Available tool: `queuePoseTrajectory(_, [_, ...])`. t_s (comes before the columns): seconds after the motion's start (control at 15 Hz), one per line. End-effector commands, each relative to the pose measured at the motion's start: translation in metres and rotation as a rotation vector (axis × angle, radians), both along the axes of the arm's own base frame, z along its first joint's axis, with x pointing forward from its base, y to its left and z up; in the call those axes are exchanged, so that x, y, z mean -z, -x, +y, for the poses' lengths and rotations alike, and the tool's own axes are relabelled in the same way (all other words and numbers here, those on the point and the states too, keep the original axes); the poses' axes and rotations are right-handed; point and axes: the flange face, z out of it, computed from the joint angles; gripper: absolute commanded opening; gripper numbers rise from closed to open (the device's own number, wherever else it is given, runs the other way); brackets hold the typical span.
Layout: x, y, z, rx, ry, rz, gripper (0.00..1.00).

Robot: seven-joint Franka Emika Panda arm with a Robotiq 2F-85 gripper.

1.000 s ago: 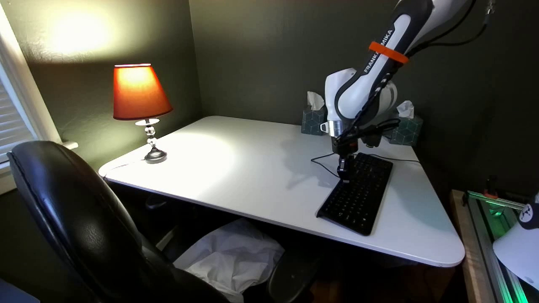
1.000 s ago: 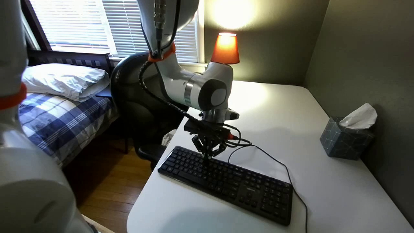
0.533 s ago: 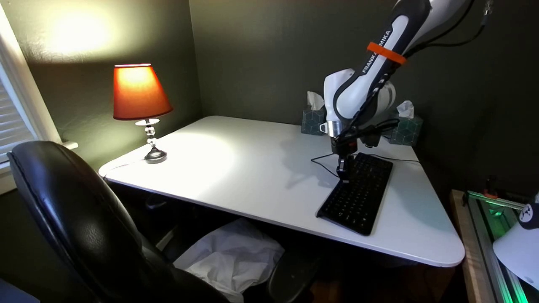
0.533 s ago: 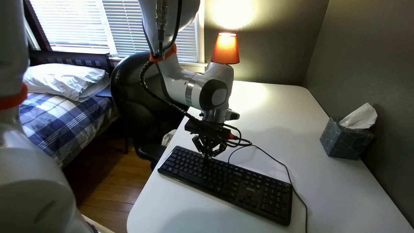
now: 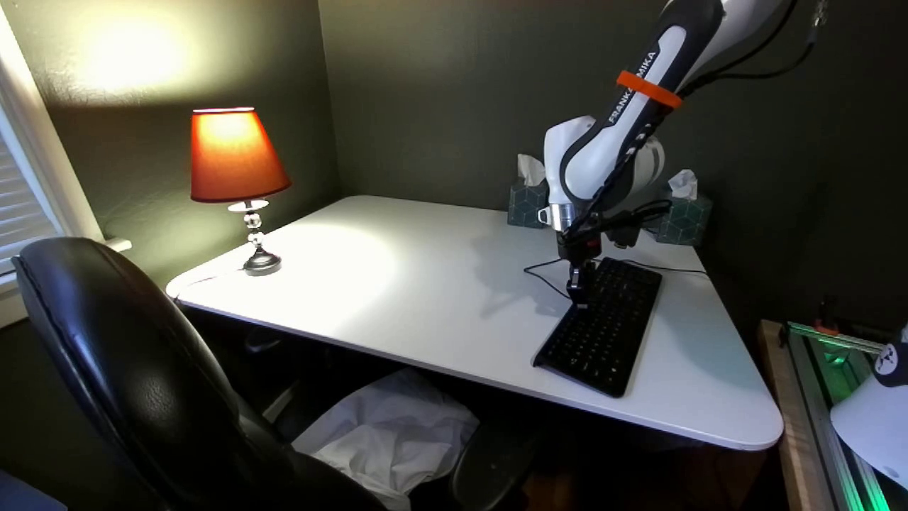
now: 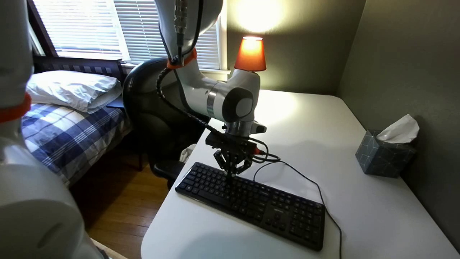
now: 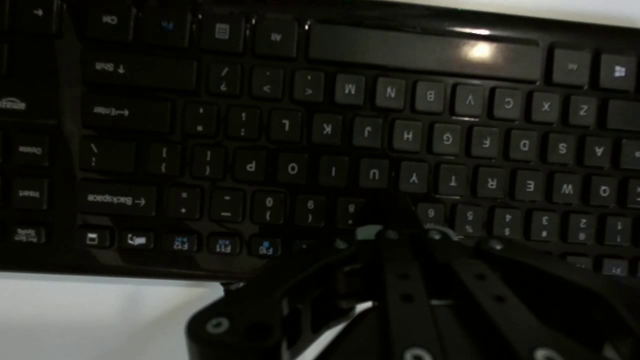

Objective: Press the keyboard

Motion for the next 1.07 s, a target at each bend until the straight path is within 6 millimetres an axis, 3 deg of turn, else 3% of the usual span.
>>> queuePoseTrajectory(0.0, [0.002,-0.002,0.000,0.016,-0.003,0.008,0.00])
queuePoseTrajectory(0.67, [-0.017,0.002,0.002,0.025,0.015,-0.036,0.00])
queuePoseTrajectory(0.73, [-0.019,0.002,0.002,0.028,0.016,-0.039,0.26])
queuePoseTrajectory(0.8, [-0.021,0.002,0.003,0.025,0.017,-0.042,0.26])
queuePoseTrajectory(1.0, [-0.027,0.004,0.004,0.027,0.017,-0.053,0.47])
